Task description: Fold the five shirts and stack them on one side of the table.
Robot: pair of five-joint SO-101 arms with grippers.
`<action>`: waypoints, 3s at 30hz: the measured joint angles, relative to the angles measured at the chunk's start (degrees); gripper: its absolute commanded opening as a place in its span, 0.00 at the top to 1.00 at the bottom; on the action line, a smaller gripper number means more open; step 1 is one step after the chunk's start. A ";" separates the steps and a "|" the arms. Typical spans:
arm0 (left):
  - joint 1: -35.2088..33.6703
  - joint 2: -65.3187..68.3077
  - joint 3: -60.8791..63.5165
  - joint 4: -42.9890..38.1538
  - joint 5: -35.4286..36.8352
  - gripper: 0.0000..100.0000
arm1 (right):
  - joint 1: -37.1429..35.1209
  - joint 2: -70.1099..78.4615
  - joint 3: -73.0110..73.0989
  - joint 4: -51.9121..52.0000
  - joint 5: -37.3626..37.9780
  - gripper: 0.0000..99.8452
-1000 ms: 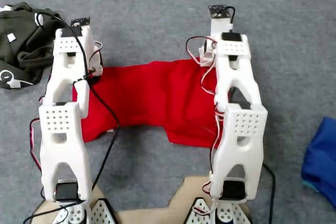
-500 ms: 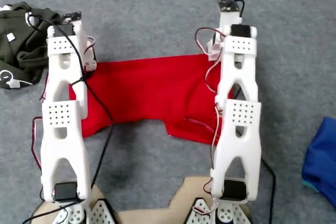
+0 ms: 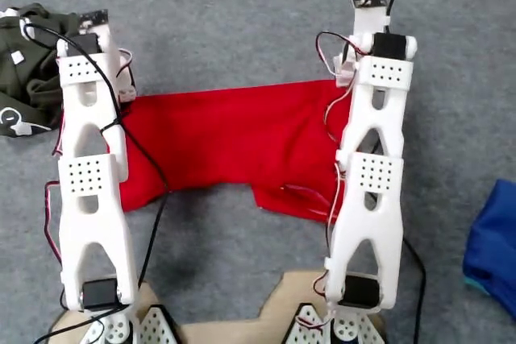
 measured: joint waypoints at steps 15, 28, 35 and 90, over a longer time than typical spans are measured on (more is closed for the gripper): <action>8.62 -32.62 25.14 1.14 -8.79 0.98 | 0.00 -24.79 17.76 3.16 4.48 0.99; 4.75 -63.65 64.00 1.14 -15.03 0.98 | -13.27 -60.04 77.45 1.85 7.12 0.99; -2.20 -73.76 79.38 -2.46 -15.03 0.98 | -18.64 -66.29 92.13 1.32 -0.70 0.99; -4.04 -106.46 112.26 -12.04 -21.71 0.98 | -31.30 -59.34 109.01 -11.43 -13.54 0.99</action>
